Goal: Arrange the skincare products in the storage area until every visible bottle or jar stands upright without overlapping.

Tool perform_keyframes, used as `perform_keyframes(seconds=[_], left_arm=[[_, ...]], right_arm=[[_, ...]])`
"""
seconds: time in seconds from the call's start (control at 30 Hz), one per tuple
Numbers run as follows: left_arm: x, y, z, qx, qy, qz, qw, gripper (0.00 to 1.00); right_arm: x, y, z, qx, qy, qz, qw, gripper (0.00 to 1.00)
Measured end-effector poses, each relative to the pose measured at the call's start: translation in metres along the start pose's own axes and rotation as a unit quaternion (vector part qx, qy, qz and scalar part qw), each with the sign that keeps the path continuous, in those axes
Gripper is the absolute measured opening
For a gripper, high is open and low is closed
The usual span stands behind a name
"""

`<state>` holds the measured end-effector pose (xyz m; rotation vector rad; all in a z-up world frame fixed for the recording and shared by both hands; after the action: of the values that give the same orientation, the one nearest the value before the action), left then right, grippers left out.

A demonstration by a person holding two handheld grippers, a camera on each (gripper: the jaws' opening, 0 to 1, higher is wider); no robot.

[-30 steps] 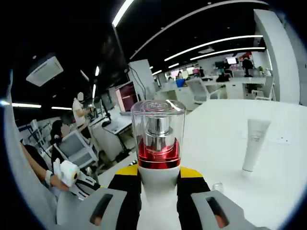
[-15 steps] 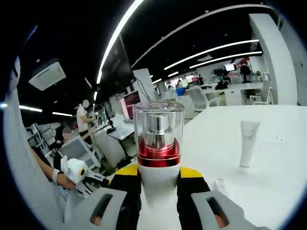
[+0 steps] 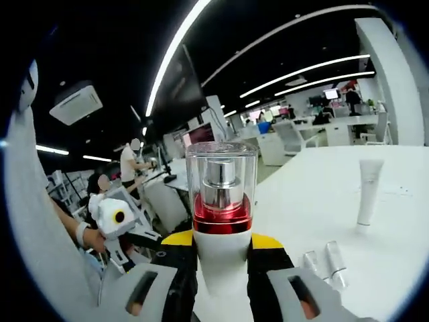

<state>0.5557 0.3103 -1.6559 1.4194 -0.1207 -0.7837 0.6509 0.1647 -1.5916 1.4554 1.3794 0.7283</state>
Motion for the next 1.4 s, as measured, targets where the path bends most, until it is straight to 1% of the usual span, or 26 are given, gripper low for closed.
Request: perform_keyframes(seconds=[0.03,0.07,0.1,0.13,0.17,0.27,0.3,0.33,0.37,0.43,0.5,0.57,0.6,0.63,0.67,0.73,0.8,0.87,0.97,1.03,1.13,1.2,1.3,1.33,1.37,1.4], left_arm=[[0.002,0.008,0.004,-0.029,-0.013,0.016,0.9994,0.61],[0.003,0.012,0.005,-0.036,-0.018,0.025,0.9989,0.62],[0.004,0.017,0.008,-0.042,-0.031,0.035,0.998,0.63],[0.005,0.02,0.01,-0.045,-0.035,0.036,0.9977,0.64],[0.006,0.025,0.014,-0.048,-0.052,0.043,0.9966,0.67],[0.007,0.032,0.021,-0.03,-0.078,0.05,0.9952,0.72],[0.007,0.034,0.024,-0.03,-0.087,0.048,0.9946,0.72],[0.008,0.037,0.027,-0.031,-0.096,0.05,0.9936,0.72],[0.009,0.039,0.031,-0.029,-0.114,0.05,0.9919,0.71],[0.01,0.039,0.037,-0.024,-0.136,0.044,0.9895,0.69],[0.01,0.037,0.043,-0.004,-0.158,0.041,0.9866,0.68],[0.012,0.036,0.046,0.0,-0.164,0.034,0.9859,0.67],[0.012,0.036,0.048,0.003,-0.172,0.031,0.9846,0.66],[0.012,0.036,0.05,0.002,-0.183,0.032,0.9826,0.64],[0.011,0.037,0.052,-0.006,-0.195,0.033,0.9803,0.58],[0.011,0.041,0.056,-0.027,-0.212,0.045,0.9759,0.5],[0.011,0.045,0.057,-0.032,-0.216,0.057,0.9742,0.46],[0.011,0.046,0.058,-0.029,-0.219,0.06,0.9735,0.44],[0.01,0.045,0.06,-0.02,-0.228,0.069,0.9711,0.38],[0.008,0.046,0.061,-0.026,-0.239,0.073,0.968,0.38],[0.007,0.046,0.061,-0.028,-0.244,0.077,0.9663,0.35],[0.006,0.046,0.06,-0.019,-0.246,0.075,0.966,0.32],[0.004,0.045,0.06,-0.016,-0.251,0.07,0.9654,0.34],[0.004,0.044,0.06,-0.014,-0.25,0.066,0.9659,0.34],[0.005,0.04,0.059,-0.003,-0.245,0.052,0.968,0.34],[0.005,0.039,0.06,0.001,-0.246,0.051,0.9679,0.34]], right_arm=[[0.0,-0.004,-0.007,-0.004,0.013,-0.008,0.9999,0.23],[0.0,-0.006,-0.011,-0.007,0.02,-0.013,0.9997,0.23],[0.0,-0.007,-0.014,-0.007,0.024,-0.015,0.9996,0.23],[0.0,-0.009,-0.02,-0.011,0.033,-0.022,0.9992,0.23],[0.001,-0.011,-0.024,-0.015,0.042,-0.026,0.9987,0.23],[0.003,-0.017,-0.036,-0.018,0.069,-0.037,0.9968,0.23],[0.003,-0.018,-0.038,-0.016,0.074,-0.038,0.9964,0.23],[0.004,-0.02,-0.042,-0.018,0.086,-0.041,0.9953,0.23],[0.005,-0.021,-0.044,-0.018,0.092,-0.043,0.9946,0.23],[0.007,-0.023,-0.051,-0.016,0.109,-0.045,0.9929,0.23],[0.008,-0.022,-0.059,-0.018,0.128,-0.045,0.9906,0.23],[0.009,-0.021,-0.064,-0.018,0.142,-0.044,0.9886,0.23],[0.009,-0.021,-0.065,-0.019,0.148,-0.045,0.9879,0.23],[0.01,-0.02,-0.068,-0.019,0.157,-0.045,0.9864,0.23],[0.01,-0.02,-0.07,-0.017,0.166,-0.046,0.9849,0.23],[0.011,-0.02,-0.073,-0.015,0.183,-0.052,0.9817,0.23],[0.012,-0.019,-0.075,-0.016,0.193,-0.057,0.9794,0.23],[0.013,-0.019,-0.076,-0.015,0.202,-0.059,0.9776,0.23],[0.013,-0.018,-0.082,-0.008,0.226,-0.061,0.9721,0.23],[0.014,-0.017,-0.083,-0.006,0.233,-0.063,0.9704,0.23],[0.016,-0.016,-0.086,-0.003,0.242,-0.061,0.9683,0.23],[0.017,-0.014,-0.088,0.0,0.248,-0.057,0.967,0.23],[0.017,-0.012,-0.089,0.0,0.248,-0.051,0.9675,0.23],[0.017,-0.01,-0.089,0.001,0.248,-0.046,0.9676,0.23],[0.016,-0.009,-0.088,0.004,0.25,-0.043,0.9674,0.23],[0.016,-0.008,-0.087,0.005,0.251,-0.038,0.9673,0.23]])
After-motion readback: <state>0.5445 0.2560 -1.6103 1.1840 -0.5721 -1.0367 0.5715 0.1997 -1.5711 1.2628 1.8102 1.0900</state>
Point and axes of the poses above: the point that each gripper's makers call its tool centre point, and the gripper's own axes: x roughly forward along the fingers, z roughly to its right, y roughly out of its top, the point moved 6 cm from there along -x, roughly backward along the fingers, and after that the axes turned 9 degrees about y, right-handed, at the moved point
